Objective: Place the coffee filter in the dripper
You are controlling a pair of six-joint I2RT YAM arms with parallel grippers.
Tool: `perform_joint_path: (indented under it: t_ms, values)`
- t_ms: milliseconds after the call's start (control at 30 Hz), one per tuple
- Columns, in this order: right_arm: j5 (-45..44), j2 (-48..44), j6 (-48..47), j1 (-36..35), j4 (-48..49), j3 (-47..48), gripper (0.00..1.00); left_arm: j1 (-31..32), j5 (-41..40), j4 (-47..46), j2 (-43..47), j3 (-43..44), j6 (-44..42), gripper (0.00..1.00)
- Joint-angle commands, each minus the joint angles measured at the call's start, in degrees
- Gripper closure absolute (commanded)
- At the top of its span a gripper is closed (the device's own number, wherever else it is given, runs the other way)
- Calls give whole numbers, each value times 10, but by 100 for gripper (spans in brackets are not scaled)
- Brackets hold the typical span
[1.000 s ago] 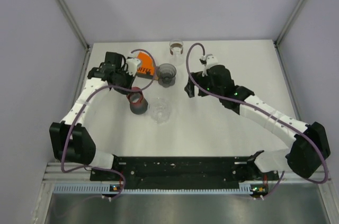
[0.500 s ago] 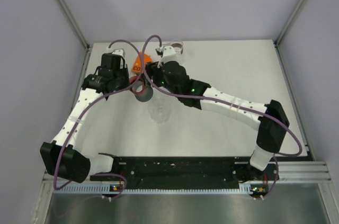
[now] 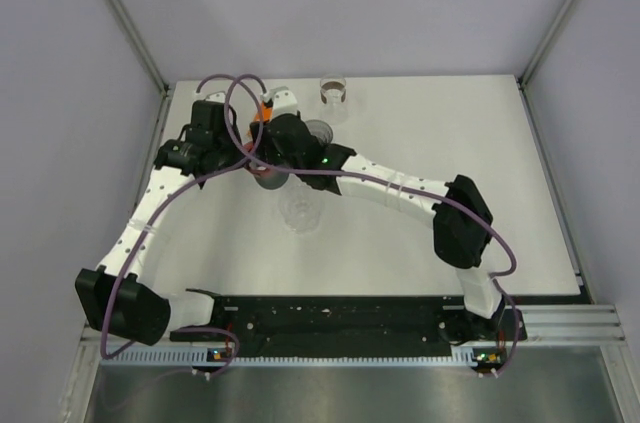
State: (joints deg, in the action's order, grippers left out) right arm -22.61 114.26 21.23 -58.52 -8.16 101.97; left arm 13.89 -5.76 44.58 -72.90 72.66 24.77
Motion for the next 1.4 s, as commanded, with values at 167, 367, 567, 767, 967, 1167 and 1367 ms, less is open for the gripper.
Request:
perform_joint_path:
  t_ms: [167, 367, 567, 767, 967, 1167, 1367]
  values:
    - [-35, 34, -51, -1, -66, 55, 79, 5, 34, -42, -1, 41, 12, 100]
    - [-15, 1, -67, 20, -68, 44, 100, 5, 94, -67, -9, 49, -24, 100]
    - [40, -70, -80, 47, -82, 21, 100, -14, 120, -74, -15, 104, -61, 58]
    - [57, -150, -95, 90, -97, -32, 100, -46, 146, -77, -17, 158, -93, 26]
    - [108, -221, -171, 125, -139, -103, 100, -67, 188, -85, -5, 144, -100, 21]
    - [194, -279, -286, 159, -152, -233, 100, -113, 204, -104, 4, 114, -105, 21]
    - [245, -279, -316, 176, -97, -337, 100, -124, 161, -127, 21, 57, -122, 22]
